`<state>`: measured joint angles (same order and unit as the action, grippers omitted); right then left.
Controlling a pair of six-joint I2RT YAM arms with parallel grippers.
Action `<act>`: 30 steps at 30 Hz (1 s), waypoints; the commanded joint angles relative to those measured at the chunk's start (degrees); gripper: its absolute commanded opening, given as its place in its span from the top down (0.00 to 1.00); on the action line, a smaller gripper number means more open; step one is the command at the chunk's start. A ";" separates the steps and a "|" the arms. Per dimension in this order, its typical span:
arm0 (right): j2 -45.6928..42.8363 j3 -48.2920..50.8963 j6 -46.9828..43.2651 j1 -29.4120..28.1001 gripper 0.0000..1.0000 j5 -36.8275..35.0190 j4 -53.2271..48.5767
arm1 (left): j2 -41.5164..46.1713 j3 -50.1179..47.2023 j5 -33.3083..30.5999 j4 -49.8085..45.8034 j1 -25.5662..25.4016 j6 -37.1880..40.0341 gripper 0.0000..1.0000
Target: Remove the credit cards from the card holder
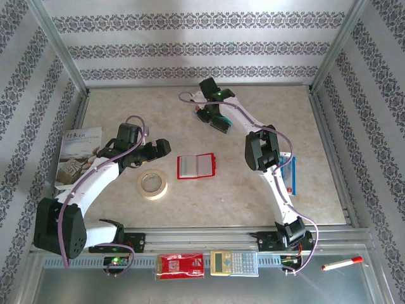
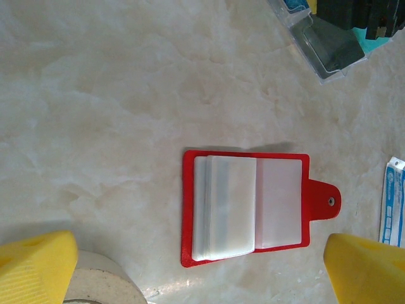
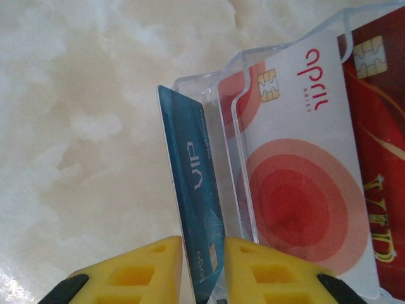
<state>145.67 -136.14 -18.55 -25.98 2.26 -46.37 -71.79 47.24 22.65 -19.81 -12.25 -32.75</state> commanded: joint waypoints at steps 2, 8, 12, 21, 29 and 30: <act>0.69 -1.51 -0.95 0.06 0.75 -2.18 -1.39 | 1.10 -0.44 0.27 -1.46 0.58 0.83 0.00; -3.31 -0.83 0.43 -0.73 0.74 -0.13 -0.71 | 1.00 -0.39 0.13 -1.62 0.58 0.91 0.00; -5.04 -0.18 -0.07 -1.75 0.73 0.16 -0.34 | 0.94 -0.27 0.15 -1.54 0.63 0.81 0.00; -1.74 -0.14 -1.83 -2.32 0.68 0.02 -2.40 | 1.11 -0.24 -0.04 -1.90 0.56 1.20 0.00; 2.46 -3.81 -2.49 -0.94 0.65 -0.49 -6.24 | 0.84 0.04 -0.02 -1.98 0.57 1.11 0.00; 2.77 -4.04 -2.78 -0.86 0.65 -0.92 -6.50 | 0.80 0.12 0.00 -1.98 0.58 1.11 0.00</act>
<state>146.30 -138.21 -20.10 -27.49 2.33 -49.54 -71.72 47.24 22.65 -20.05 -12.25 -32.75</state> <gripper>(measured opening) 0.352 0.998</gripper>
